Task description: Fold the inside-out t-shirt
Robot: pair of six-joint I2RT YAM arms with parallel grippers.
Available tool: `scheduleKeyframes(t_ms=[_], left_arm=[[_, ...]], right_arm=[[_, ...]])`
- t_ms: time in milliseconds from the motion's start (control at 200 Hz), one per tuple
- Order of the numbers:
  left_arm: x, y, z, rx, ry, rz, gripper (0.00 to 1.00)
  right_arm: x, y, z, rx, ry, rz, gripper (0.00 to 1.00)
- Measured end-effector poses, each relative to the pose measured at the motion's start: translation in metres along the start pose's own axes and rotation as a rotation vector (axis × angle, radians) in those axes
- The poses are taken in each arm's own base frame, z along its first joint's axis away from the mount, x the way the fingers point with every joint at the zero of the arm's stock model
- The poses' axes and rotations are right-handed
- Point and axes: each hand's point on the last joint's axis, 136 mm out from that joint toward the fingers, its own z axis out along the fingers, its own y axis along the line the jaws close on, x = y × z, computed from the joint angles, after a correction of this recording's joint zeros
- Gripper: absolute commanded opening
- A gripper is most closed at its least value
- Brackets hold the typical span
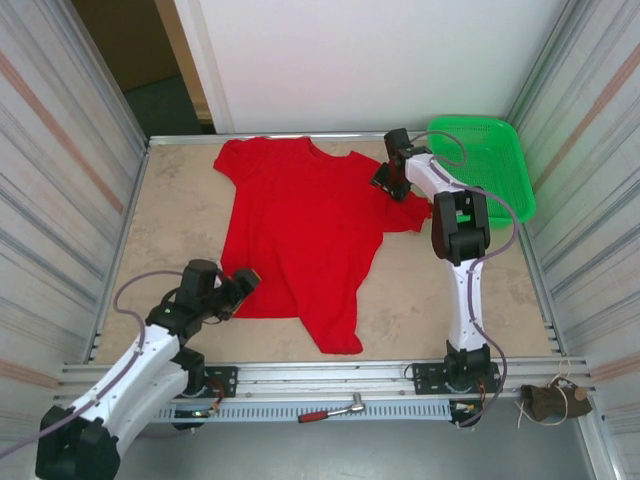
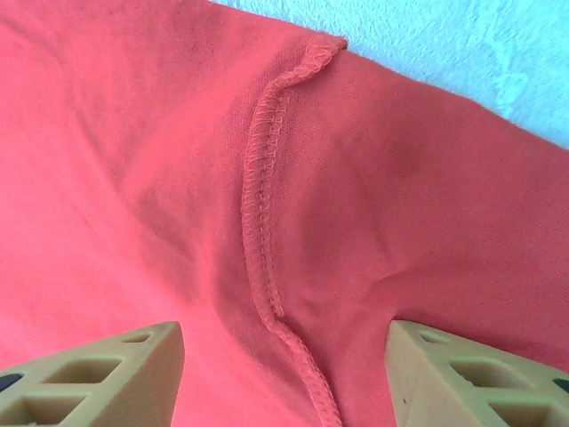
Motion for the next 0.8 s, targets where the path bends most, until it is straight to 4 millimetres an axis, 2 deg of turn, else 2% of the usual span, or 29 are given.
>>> scheduleKeyframes(t_ms=[75,170,281,351,391,476,621,701,797], left_arm=[[-0.011,-0.018,-0.007,0.008,-0.021,0.032,0.80],[-0.029,-0.047,-0.005,0.006,-0.026,0.090,0.81],[-0.059,-0.079,0.020,-0.020,-0.008,0.166,0.80],[-0.077,-0.086,0.044,-0.048,0.010,0.202,0.80],[-0.086,-0.085,0.058,-0.067,0.021,0.218,0.80],[-0.095,-0.078,0.077,-0.094,0.042,0.234,0.80],[-0.091,-0.057,0.091,-0.127,0.084,0.236,0.80],[-0.084,-0.048,0.093,-0.126,0.098,0.235,0.80],[-0.069,-0.028,0.094,-0.144,0.127,0.223,0.80]], right_arm=[[0.007,0.002,-0.015,-0.009,-0.005,-0.053,0.61],[0.036,0.008,-0.049,-0.027,-0.001,-0.135,0.61],[0.079,0.026,-0.095,-0.101,-0.019,-0.219,0.61],[0.111,0.038,-0.116,-0.161,-0.021,-0.258,0.61],[0.129,0.042,-0.121,-0.190,-0.010,-0.273,0.61],[0.164,0.044,-0.116,-0.205,0.032,-0.288,0.60],[0.216,0.036,-0.084,-0.165,0.127,-0.307,0.58],[0.230,0.029,-0.067,-0.139,0.161,-0.298,0.57],[0.232,0.011,-0.054,-0.096,0.180,-0.271,0.57]])
